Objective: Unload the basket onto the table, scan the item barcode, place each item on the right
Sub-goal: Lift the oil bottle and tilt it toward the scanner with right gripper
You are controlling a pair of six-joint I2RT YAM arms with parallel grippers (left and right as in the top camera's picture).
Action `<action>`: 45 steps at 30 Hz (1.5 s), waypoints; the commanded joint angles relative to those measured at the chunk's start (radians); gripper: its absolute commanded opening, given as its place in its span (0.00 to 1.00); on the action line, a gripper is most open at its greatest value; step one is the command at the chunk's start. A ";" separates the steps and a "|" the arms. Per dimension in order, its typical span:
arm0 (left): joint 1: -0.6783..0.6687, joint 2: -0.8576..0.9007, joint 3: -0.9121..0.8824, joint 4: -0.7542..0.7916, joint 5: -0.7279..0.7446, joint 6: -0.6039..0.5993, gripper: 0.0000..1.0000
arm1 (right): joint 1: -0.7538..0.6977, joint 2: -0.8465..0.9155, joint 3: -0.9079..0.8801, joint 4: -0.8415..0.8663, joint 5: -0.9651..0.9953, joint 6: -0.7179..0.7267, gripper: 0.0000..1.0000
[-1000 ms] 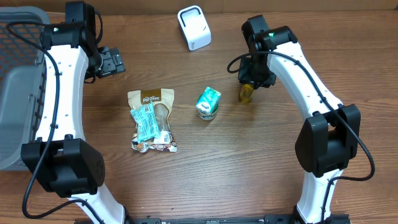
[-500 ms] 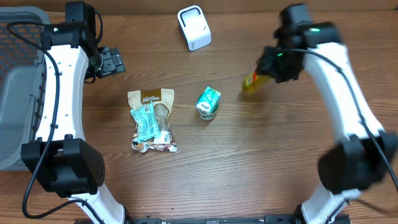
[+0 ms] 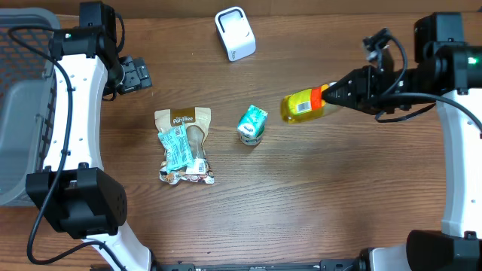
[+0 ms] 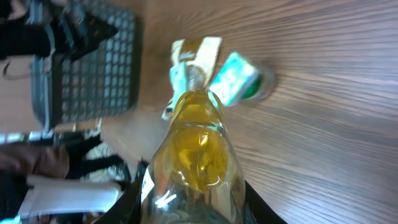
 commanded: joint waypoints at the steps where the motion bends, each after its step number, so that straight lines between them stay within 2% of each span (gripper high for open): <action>1: -0.007 -0.005 0.018 0.001 0.001 0.011 1.00 | 0.066 -0.003 -0.034 0.030 -0.118 -0.066 0.24; 6: -0.007 -0.005 0.018 0.001 0.002 0.011 1.00 | 0.170 -0.002 -0.124 0.112 -0.188 -0.065 0.24; 13: -0.007 -0.005 0.018 0.001 0.002 0.011 1.00 | 0.260 -0.002 -0.220 0.086 -0.312 -0.066 0.23; 23: -0.007 -0.005 0.018 0.001 0.002 0.011 0.99 | 0.270 -0.002 -0.221 0.050 -0.387 -0.070 0.19; 32: -0.007 -0.005 0.018 0.001 0.002 0.011 1.00 | 0.270 -0.002 -0.221 0.049 -0.386 -0.070 0.20; 36: -0.007 -0.005 0.018 0.001 0.002 0.011 1.00 | 0.270 -0.002 -0.221 0.054 -0.377 -0.070 0.29; 38: -0.007 -0.005 0.018 0.001 0.002 0.011 1.00 | 0.269 -0.002 -0.221 0.098 -0.319 -0.069 0.29; 39: -0.007 -0.005 0.018 0.001 0.002 0.011 1.00 | 0.269 -0.002 -0.221 0.123 -0.283 -0.069 0.26; 43: -0.007 -0.005 0.018 0.001 0.002 0.011 1.00 | 0.269 -0.002 -0.212 0.237 0.015 0.145 0.20; 45: -0.007 -0.005 0.018 0.001 0.001 0.011 1.00 | 0.269 -0.002 -0.179 0.266 0.135 0.182 0.16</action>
